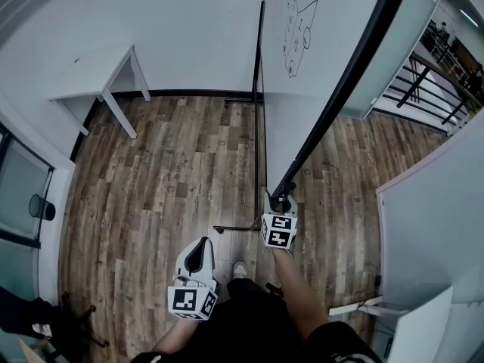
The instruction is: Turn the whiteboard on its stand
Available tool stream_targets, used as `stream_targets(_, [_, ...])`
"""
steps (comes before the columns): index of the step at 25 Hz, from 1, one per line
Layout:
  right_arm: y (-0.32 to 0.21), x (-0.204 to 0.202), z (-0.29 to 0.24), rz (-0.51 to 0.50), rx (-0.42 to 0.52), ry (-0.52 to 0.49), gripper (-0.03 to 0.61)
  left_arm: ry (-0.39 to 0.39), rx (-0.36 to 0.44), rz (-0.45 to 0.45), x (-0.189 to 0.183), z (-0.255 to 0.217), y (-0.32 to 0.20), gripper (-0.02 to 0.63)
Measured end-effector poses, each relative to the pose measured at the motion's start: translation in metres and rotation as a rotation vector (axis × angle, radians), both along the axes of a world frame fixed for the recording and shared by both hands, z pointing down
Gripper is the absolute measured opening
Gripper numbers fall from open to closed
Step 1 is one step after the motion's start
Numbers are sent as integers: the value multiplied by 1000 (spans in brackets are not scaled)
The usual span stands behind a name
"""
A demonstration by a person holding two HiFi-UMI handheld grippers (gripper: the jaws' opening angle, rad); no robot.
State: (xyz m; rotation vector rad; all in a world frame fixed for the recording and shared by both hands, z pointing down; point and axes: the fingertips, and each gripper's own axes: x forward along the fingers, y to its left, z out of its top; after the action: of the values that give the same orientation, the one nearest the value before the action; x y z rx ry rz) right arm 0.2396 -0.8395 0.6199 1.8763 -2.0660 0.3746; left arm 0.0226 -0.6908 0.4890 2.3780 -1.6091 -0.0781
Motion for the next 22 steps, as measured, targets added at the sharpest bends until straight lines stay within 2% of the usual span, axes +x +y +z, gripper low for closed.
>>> stream_targets(4, [28, -27, 4, -30, 5, -12, 184, 4, 15, 13, -5, -4, 33, 18])
stream_targets(8, [50, -35, 11, -10, 14, -27, 184, -7, 32, 15, -17, 0, 71, 17])
stream_targets(12, [62, -48, 11, -20, 6, -27, 184, -10, 31, 2, -36, 3, 95, 18])
stream_targets(22, [135, -91, 13, -66, 33, -39, 184, -11, 76, 0, -57, -3, 155, 18])
